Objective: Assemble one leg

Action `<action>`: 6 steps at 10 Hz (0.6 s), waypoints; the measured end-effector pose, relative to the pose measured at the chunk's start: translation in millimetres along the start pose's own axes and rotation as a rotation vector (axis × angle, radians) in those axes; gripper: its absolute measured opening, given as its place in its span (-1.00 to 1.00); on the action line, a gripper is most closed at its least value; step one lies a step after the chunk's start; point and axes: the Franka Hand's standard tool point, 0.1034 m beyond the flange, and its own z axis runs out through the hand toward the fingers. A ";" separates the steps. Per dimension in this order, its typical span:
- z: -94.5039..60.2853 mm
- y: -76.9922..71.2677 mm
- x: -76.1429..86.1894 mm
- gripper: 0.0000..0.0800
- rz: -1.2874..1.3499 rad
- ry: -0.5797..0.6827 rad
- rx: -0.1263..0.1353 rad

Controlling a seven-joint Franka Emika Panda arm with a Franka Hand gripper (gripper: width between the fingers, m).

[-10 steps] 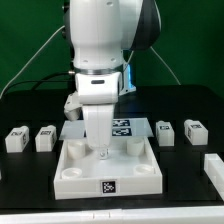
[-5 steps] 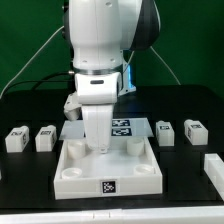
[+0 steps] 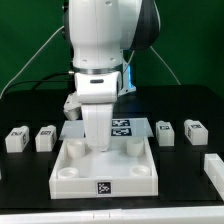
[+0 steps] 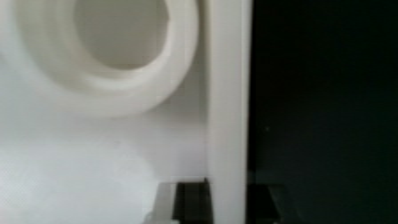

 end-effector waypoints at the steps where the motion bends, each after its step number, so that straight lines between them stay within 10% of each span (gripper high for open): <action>1: 0.0 0.0 0.0 -0.85 0.000 0.000 0.000; 6: -2.1 11.2 10.9 -0.85 -0.017 0.004 -0.013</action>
Offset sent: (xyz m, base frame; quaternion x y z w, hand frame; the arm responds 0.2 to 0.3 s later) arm 0.0000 0.0000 0.0000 0.0000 0.0000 0.0000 1.0000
